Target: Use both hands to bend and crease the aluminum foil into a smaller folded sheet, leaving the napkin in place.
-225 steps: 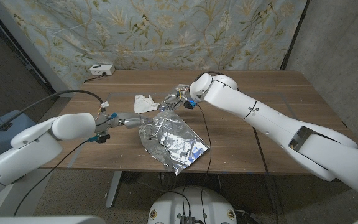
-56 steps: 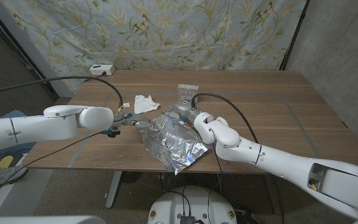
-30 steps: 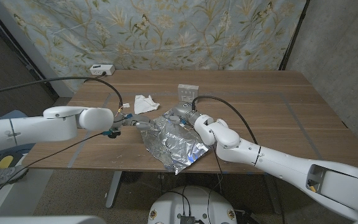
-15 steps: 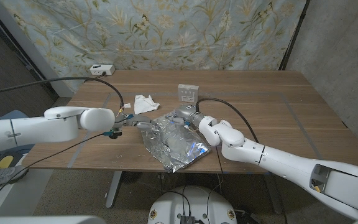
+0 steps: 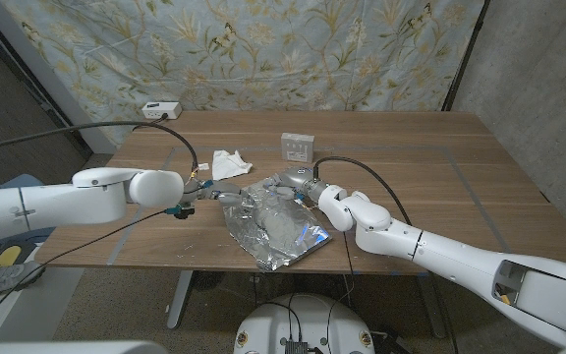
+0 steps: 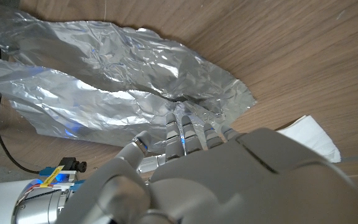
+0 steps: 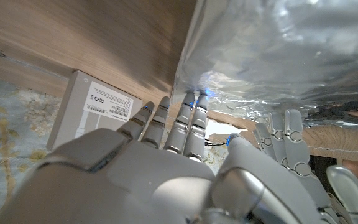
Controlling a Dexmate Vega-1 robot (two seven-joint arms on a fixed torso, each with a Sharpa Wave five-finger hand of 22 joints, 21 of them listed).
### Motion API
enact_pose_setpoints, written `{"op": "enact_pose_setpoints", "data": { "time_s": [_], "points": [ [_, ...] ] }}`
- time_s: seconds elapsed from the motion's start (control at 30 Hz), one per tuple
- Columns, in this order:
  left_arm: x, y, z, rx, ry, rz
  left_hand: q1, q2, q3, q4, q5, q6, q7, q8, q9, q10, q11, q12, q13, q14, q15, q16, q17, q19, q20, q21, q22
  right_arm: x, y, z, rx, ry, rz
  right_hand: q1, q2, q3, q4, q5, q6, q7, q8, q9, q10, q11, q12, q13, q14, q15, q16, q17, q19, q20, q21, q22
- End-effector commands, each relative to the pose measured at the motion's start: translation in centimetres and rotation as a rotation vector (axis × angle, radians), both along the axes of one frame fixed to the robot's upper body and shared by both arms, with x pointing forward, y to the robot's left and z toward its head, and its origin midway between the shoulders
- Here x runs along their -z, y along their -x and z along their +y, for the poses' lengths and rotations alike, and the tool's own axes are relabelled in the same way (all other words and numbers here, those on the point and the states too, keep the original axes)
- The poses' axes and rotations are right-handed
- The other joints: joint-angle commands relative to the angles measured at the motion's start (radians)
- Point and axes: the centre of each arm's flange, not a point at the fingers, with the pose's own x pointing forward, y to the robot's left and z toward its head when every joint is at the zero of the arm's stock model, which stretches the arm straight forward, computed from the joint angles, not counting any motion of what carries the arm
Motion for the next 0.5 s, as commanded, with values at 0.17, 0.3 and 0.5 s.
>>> {"op": "enact_pose_setpoints", "data": {
  "time_s": [0.17,0.3,0.5],
  "points": [
    [-0.1,-0.5,0.0,-0.017,-0.032,0.001,0.010,0.007,-0.004,-0.003,-0.002,0.009,0.004,0.003,0.004,0.010,0.002,-0.001,0.004,0.008,0.001,-0.002,0.002,-0.047,-0.001,-0.002,0.001,-0.4,-0.2,-0.5,-0.008,-0.028,-0.001,-0.007,-0.003,0.012,-0.003,0.008,0.001,-0.004,-0.001,0.003,0.002,0.001,-0.002,0.002,0.004,-0.011,0.000,0.002,0.005,-0.009,0.002,0.003],
    [-0.1,-0.7,0.0,-0.018,-0.049,0.003,0.010,0.006,-0.005,-0.002,-0.002,0.011,0.005,0.003,0.004,0.011,0.002,-0.001,0.004,0.010,0.001,-0.002,0.003,-0.047,-0.001,-0.002,0.001,-1.0,0.0,-0.5,-0.015,-0.046,-0.005,-0.008,-0.005,0.014,-0.004,0.008,0.002,-0.002,-0.001,0.003,0.003,-0.005,-0.002,0.002,0.004,-0.013,-0.001,0.001,0.005,-0.008,0.002,0.003],
    [-0.2,-0.9,-0.1,-0.019,-0.060,0.014,0.008,0.005,-0.005,0.001,-0.002,0.011,0.004,0.003,0.004,0.013,0.000,-0.001,0.004,0.011,0.000,-0.001,0.004,-0.047,-0.001,-0.002,0.001,-1.8,0.6,-0.6,-0.026,-0.075,-0.018,-0.009,-0.007,0.018,-0.008,0.007,0.002,-0.001,-0.002,0.002,0.002,-0.001,-0.002,0.002,0.006,-0.012,-0.002,0.000,0.006,-0.009,0.001,0.003]
  ]
}}
